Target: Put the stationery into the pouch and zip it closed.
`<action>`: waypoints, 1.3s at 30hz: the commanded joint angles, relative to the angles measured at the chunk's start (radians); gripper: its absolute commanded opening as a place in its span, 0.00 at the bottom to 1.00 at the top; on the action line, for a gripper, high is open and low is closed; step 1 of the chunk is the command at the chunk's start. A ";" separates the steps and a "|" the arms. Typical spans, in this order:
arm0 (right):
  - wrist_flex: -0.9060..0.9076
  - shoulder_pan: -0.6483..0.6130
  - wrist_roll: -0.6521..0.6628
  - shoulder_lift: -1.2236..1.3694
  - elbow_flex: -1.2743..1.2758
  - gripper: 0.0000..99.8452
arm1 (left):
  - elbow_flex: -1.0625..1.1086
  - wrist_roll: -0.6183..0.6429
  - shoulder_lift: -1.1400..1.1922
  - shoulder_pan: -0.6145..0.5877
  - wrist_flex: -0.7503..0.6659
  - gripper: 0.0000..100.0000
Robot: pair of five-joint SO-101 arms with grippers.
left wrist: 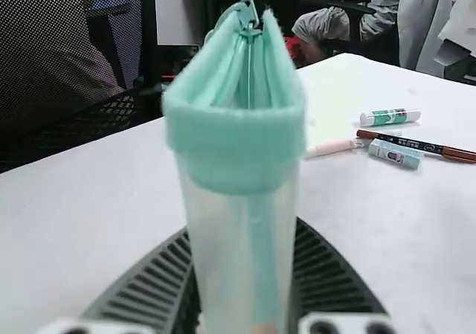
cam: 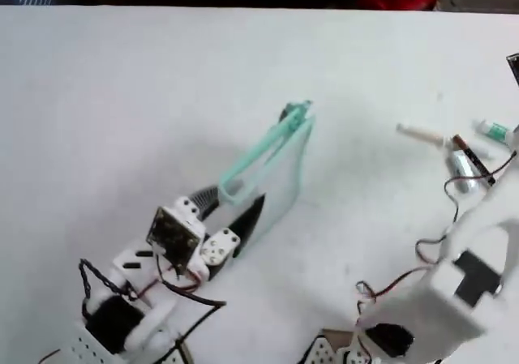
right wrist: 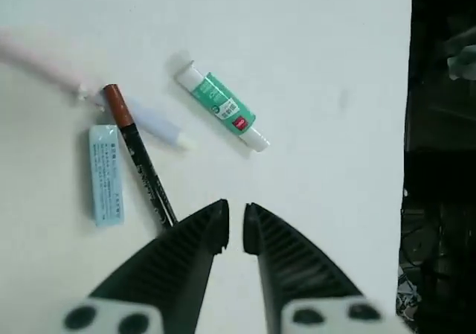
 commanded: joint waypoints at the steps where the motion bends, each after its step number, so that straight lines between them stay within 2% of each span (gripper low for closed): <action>1: -0.021 0.001 0.008 0.147 -0.187 0.18 | 0.008 -0.011 0.005 -0.010 -0.005 0.13; 5: -0.027 -0.001 0.017 0.328 -0.331 0.30 | 0.005 -0.011 0.005 -0.008 -0.005 0.13; 11: -0.028 -0.022 0.153 0.590 -0.559 0.30 | 0.005 -0.011 0.005 -0.008 -0.005 0.13; 17: -0.030 -0.039 0.167 0.854 -0.867 0.30 | 0.005 -0.011 0.005 -0.008 -0.005 0.13; 24: -0.022 -0.081 0.270 1.158 -1.148 0.29 | 0.005 -0.011 0.005 -0.008 -0.003 0.13; 26: -0.022 -0.093 0.322 1.230 -1.178 0.26 | 0.005 -0.011 0.005 -0.008 -0.003 0.13; 31: 0.025 -0.113 0.586 1.362 -1.191 0.13 | 0.005 -0.011 0.005 -0.008 -0.003 0.13; 39: 0.105 -0.091 0.597 1.379 -1.192 0.09 | 0.005 -0.011 0.005 -0.008 -0.005 0.13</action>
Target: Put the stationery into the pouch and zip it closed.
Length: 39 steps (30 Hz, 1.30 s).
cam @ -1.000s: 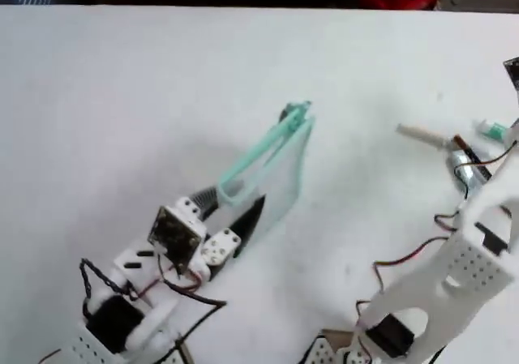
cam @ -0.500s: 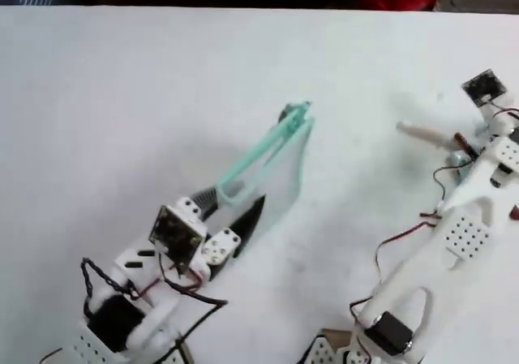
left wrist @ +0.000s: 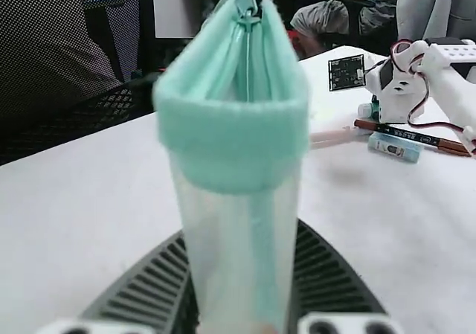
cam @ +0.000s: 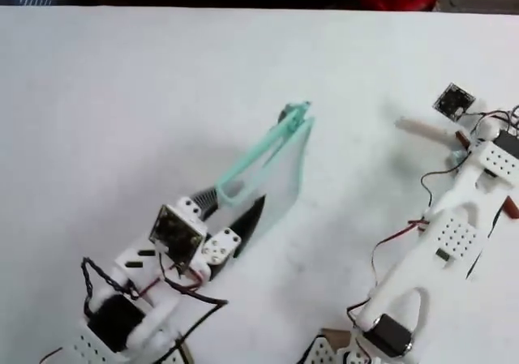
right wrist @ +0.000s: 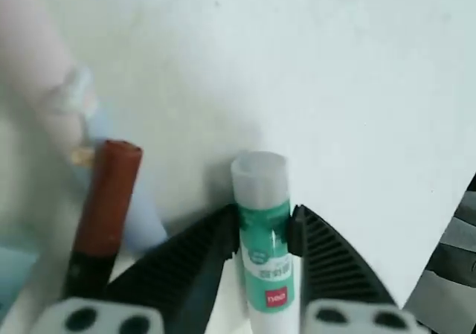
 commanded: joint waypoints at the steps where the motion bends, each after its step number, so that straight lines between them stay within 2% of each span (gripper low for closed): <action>1: 0.079 0.007 0.026 0.064 0.009 0.06 | -0.005 -0.011 0.005 -0.010 -0.005 0.13; 3: 0.101 0.027 0.026 0.054 -0.014 0.01 | -0.005 -0.011 0.005 -0.012 -0.005 0.13; 10: 0.426 0.054 0.018 0.001 -0.261 0.02 | -0.005 -0.011 0.005 -0.012 -0.005 0.13; 13: 0.539 0.051 0.012 -0.096 -0.249 0.02 | -0.005 -0.009 0.005 -0.012 -0.005 0.13; 22: 0.716 0.045 -0.311 -0.487 -0.247 0.02 | -0.005 -0.011 0.005 -0.012 -0.005 0.13; 30: 0.723 0.079 -0.571 -0.754 -0.245 0.02 | -0.006 -0.011 0.005 -0.012 -0.005 0.13; 36: 0.731 0.119 -0.669 -0.908 -0.221 0.02 | -0.006 -0.011 0.005 -0.012 -0.005 0.13; 39: 0.731 0.122 -0.678 -0.975 -0.104 0.02 | -0.006 -0.011 0.005 -0.012 -0.005 0.13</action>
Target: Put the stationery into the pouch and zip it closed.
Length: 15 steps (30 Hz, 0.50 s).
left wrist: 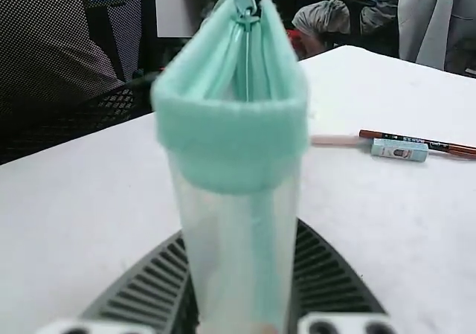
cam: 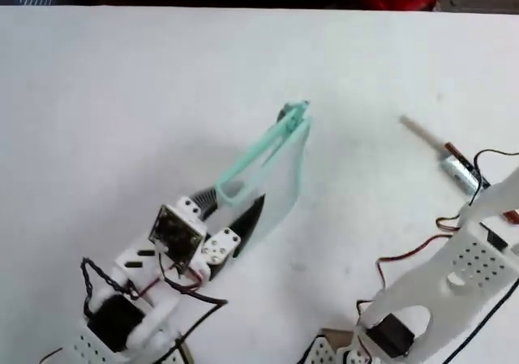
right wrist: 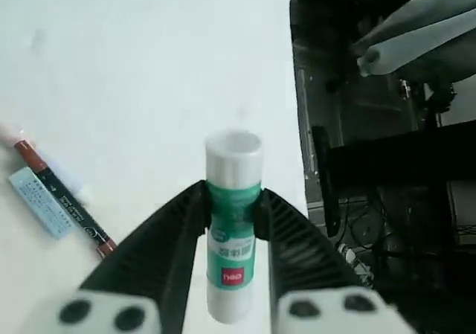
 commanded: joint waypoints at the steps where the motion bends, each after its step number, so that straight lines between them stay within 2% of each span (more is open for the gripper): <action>1: 0.004 0.010 -0.017 -0.134 0.132 0.02 | -0.006 -0.011 0.005 -0.008 -0.005 0.13; 7: 0.002 -0.041 -0.023 -0.418 0.563 0.02 | -0.015 -0.011 0.004 -0.010 0.002 0.13; 15: -0.064 -0.265 -0.023 -0.871 1.105 0.02 | -0.017 -0.006 0.004 -0.059 -0.006 0.13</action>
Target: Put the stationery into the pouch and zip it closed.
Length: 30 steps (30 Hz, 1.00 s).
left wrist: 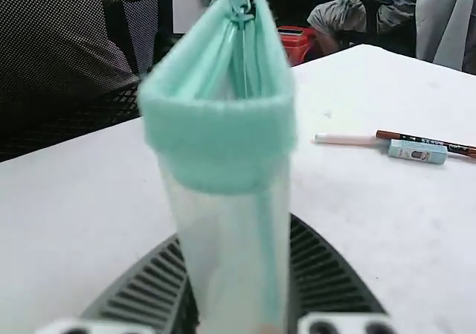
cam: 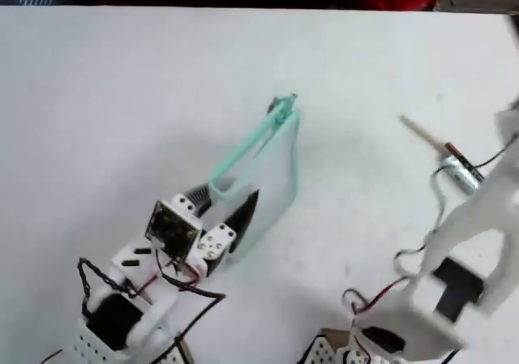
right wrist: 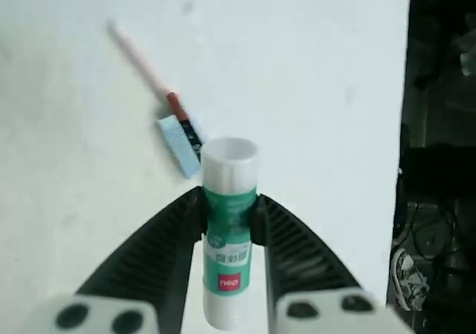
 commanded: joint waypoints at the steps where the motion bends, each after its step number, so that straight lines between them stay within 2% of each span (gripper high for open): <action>1: -0.087 -0.110 -0.009 -0.243 0.216 0.02 | -0.017 -0.006 0.004 -0.013 -0.009 0.13; 3: -0.137 -0.176 -0.012 -0.361 0.361 0.02 | -0.017 -0.006 0.004 -0.013 -0.009 0.13; 7: -0.268 -0.343 -0.115 -0.659 0.623 0.02 | -0.017 -0.006 0.004 -0.012 -0.009 0.13; 11: -0.452 -0.588 -0.173 -0.995 0.701 0.02 | -0.017 -0.008 0.004 -0.012 -0.009 0.13; 14: -0.509 -0.797 -0.235 -1.132 0.706 0.02 | -0.017 -0.008 0.004 -0.010 -0.009 0.13; 18: -0.515 -0.938 -0.336 -1.099 0.721 0.02 | -0.017 -0.008 0.004 -0.010 -0.009 0.13; 24: -0.621 -1.101 -0.589 -0.981 0.727 0.02 | -0.015 -0.008 0.004 -0.010 -0.020 0.13; 27: -0.673 -1.191 -0.609 -0.967 0.733 0.02 | -0.015 -0.008 0.004 -0.010 -0.020 0.13; 30: -0.728 -1.221 -0.609 -0.958 0.779 0.02 | -0.015 -0.006 0.004 -0.010 -0.021 0.13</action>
